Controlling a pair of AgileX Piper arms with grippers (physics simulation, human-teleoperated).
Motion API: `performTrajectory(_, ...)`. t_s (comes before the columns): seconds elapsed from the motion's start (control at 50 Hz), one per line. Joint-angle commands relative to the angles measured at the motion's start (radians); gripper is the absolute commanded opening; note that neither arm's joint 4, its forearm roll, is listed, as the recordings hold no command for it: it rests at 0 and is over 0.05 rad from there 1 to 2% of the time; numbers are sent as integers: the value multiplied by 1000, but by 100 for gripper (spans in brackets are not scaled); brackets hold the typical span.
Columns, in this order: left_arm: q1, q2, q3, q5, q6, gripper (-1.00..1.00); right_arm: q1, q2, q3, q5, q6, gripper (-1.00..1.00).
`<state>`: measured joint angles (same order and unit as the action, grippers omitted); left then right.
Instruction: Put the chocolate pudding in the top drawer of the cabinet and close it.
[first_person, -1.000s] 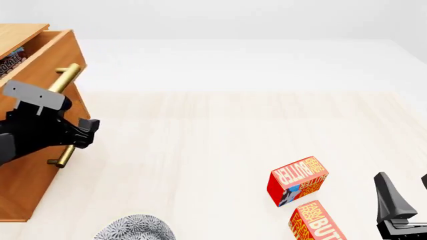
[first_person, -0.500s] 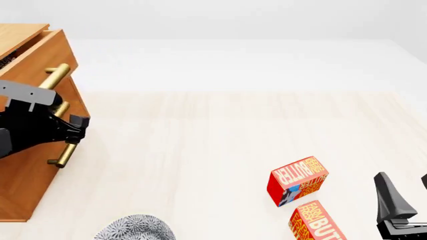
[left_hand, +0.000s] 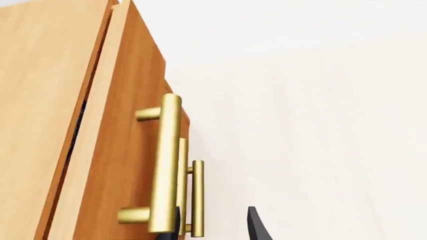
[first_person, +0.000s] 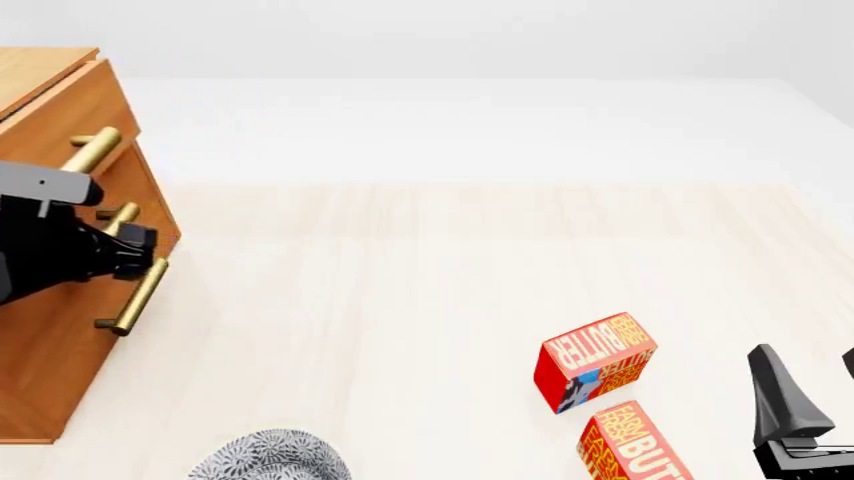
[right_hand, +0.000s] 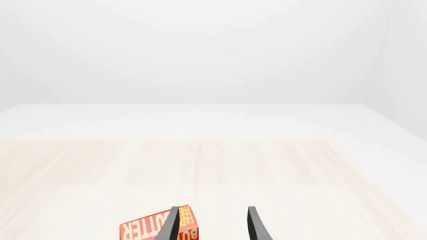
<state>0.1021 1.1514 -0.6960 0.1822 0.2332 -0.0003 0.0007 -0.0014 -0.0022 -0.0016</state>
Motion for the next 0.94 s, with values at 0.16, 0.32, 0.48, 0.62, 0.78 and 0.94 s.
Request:
performTrajectory(0.16, 82, 24, 10, -27, -26, 100, 0, 1, 0, -1, 0, 100)
performTrajectory(0.32, 128, 54, 2, -50, -16, 100, 0, 1, 0, -1, 0, 100)
performTrajectory(0.48, 200, 95, -15, -81, 8, 100, 0, 1, 0, -1, 0, 100)
performTrajectory(0.62, 227, 100, -24, -79, -11, 100, 0, 1, 0, -1, 0, 100)
performTrajectory(0.78, 236, 51, -23, -50, -17, 100, 0, 1, 0, -1, 0, 100)
performTrajectory(0.94, 241, -31, -9, -3, -11, 100, 0, 1, 0, -1, 0, 100)
